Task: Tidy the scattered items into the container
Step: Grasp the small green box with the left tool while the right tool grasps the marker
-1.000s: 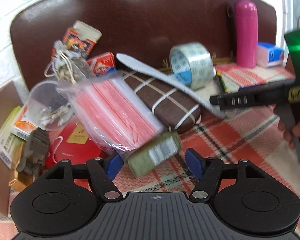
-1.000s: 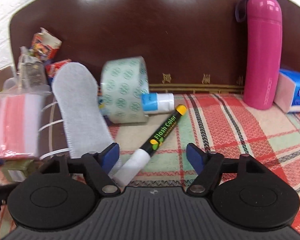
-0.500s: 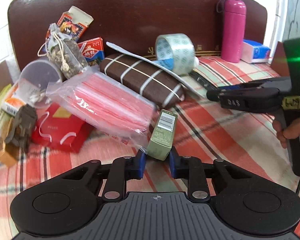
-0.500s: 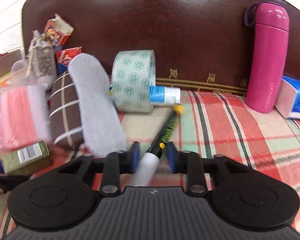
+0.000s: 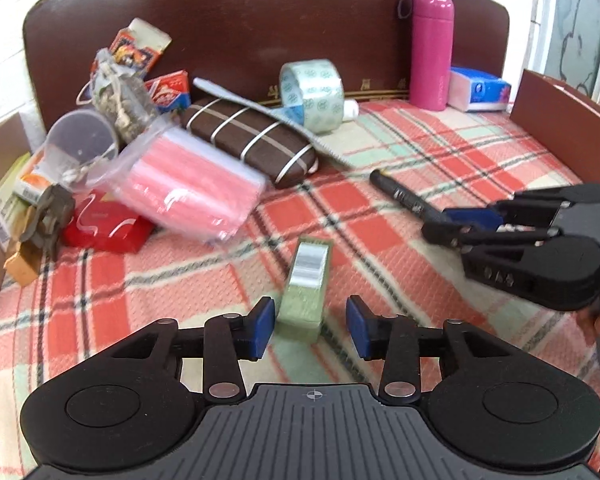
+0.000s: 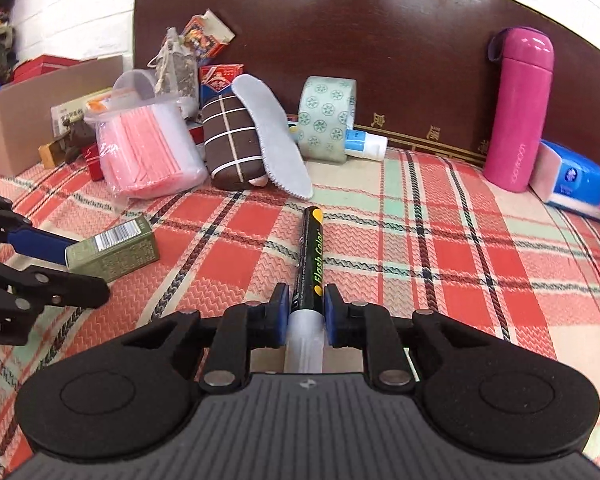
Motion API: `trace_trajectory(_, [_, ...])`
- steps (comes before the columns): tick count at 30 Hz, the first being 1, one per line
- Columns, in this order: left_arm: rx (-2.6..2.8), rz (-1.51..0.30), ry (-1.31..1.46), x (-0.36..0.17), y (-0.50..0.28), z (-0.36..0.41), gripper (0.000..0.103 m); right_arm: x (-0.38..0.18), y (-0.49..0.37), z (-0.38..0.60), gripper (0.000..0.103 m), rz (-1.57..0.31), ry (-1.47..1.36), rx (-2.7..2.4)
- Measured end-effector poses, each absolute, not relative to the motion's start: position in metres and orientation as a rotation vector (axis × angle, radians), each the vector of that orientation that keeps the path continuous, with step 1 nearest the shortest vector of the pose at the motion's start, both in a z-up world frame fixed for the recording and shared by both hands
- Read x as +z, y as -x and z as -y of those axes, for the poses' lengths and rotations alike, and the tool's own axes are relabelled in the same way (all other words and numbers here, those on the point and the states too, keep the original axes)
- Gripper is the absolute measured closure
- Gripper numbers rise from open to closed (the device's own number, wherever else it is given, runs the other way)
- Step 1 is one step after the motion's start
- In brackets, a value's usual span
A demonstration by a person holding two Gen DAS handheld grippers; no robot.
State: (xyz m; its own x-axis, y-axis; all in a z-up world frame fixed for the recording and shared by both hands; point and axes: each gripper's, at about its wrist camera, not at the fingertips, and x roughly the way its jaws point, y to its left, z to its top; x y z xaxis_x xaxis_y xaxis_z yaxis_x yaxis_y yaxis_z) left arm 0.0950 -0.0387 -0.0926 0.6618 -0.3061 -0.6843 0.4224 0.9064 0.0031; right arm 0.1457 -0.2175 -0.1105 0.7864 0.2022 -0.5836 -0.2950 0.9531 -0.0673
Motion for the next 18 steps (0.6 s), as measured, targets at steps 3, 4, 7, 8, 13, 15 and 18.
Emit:
trace_trajectory(3, [-0.411, -0.752, -0.164, -0.092, -0.102, 0.046, 0.048, -0.112, -0.148, 0.220, 0.078, -0.616, 0.145, 0.270])
trace_trajectory(4, [-0.414, -0.763, -0.157, -0.093, -0.105, 0.047, 0.054, -0.112, -0.149, 0.221, 0.077, -0.619, 0.142, 0.270])
trace_trajectory(7, [-0.406, -0.777, -0.147, -0.096, -0.108, 0.051, 0.063, -0.113, -0.151, 0.223, 0.076, -0.624, 0.133, 0.273])
trace_trajectory(8, [-0.403, -0.773, -0.151, -0.097, -0.107, 0.052, 0.068, -0.114, -0.152, 0.223, 0.076, -0.624, 0.131, 0.275])
trace_trajectory(13, [-0.393, -0.782, -0.144, -0.098, -0.109, 0.051, 0.084, -0.115, -0.155, 0.226, 0.074, -0.628, 0.112, 0.281])
trace_trajectory(15, [-0.387, -0.780, -0.142, -0.098, -0.109, 0.052, 0.076, -0.115, -0.156, 0.226, 0.073, -0.627, 0.109, 0.279])
trace_trajectory(18, [-0.387, -0.759, -0.160, -0.101, -0.106, 0.056, 0.065, -0.115, -0.157, 0.224, 0.072, -0.624, 0.116, 0.276])
